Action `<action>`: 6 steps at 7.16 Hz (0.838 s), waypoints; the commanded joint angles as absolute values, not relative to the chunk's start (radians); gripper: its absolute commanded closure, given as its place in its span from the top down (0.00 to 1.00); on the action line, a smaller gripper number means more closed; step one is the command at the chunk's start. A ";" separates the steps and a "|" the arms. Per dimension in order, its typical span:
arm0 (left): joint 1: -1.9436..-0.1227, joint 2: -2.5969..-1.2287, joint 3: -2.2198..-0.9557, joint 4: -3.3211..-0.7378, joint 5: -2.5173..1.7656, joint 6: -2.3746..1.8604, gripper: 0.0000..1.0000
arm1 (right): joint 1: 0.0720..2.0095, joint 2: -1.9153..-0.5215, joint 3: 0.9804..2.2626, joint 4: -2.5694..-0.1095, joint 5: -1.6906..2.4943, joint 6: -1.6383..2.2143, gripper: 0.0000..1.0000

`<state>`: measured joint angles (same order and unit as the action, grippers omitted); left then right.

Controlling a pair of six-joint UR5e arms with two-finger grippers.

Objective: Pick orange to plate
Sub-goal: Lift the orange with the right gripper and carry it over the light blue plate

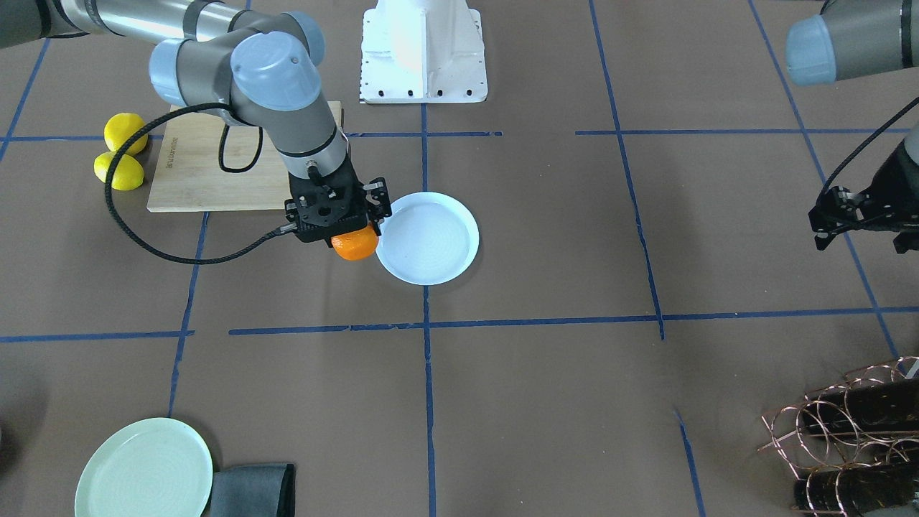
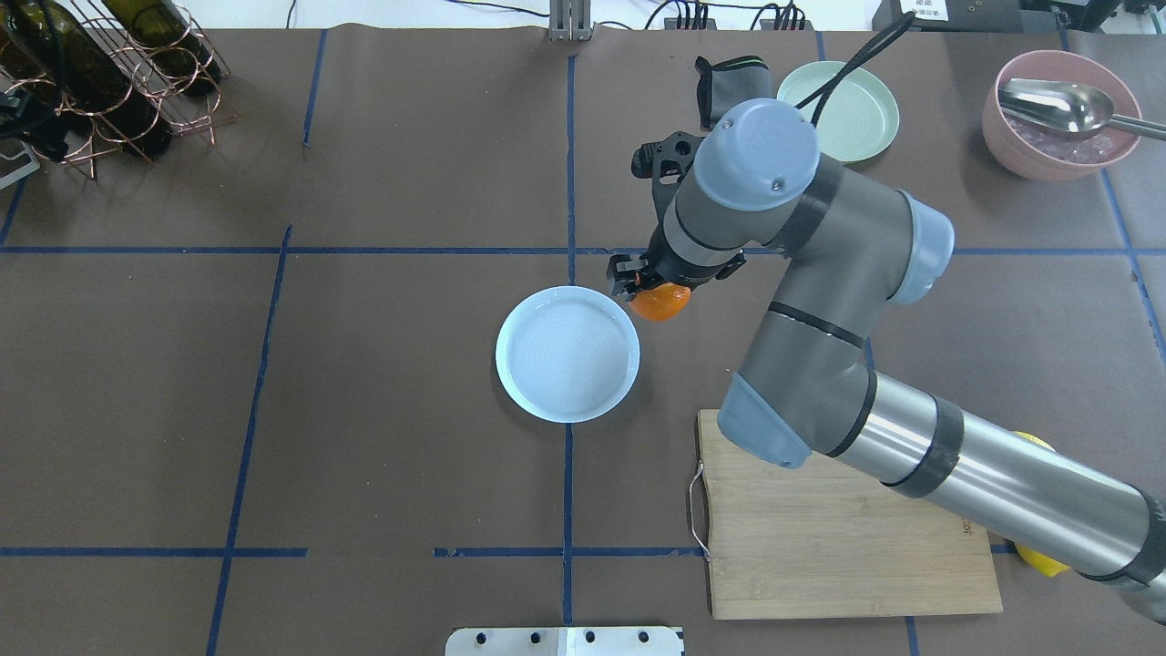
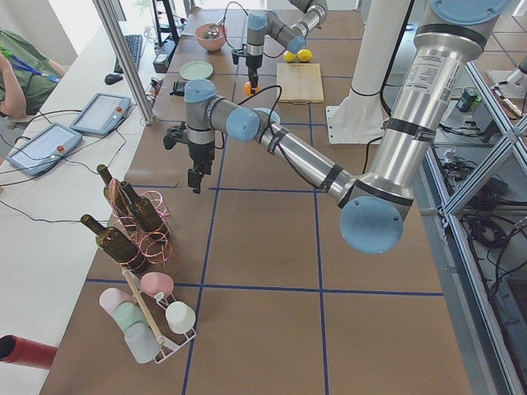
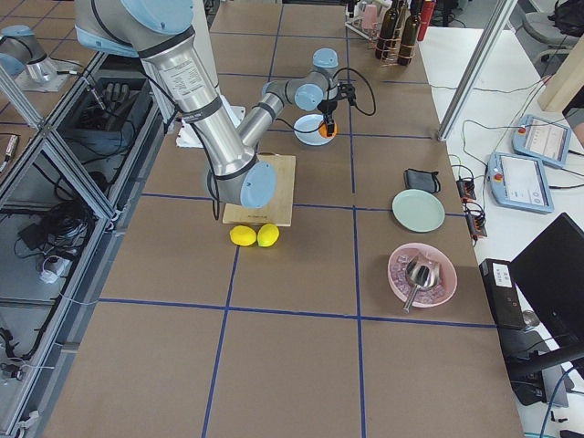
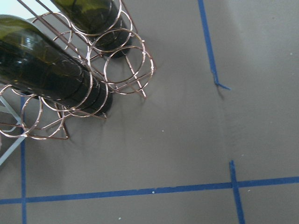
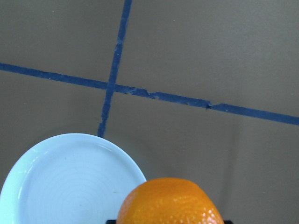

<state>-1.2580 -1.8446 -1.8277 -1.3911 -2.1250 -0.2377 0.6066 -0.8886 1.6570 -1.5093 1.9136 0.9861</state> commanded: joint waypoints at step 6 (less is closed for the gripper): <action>-1.433 -1.677 -1.818 -1.402 -2.230 0.018 1.00 | 0.462 -0.669 1.385 -1.563 1.763 1.035 0.00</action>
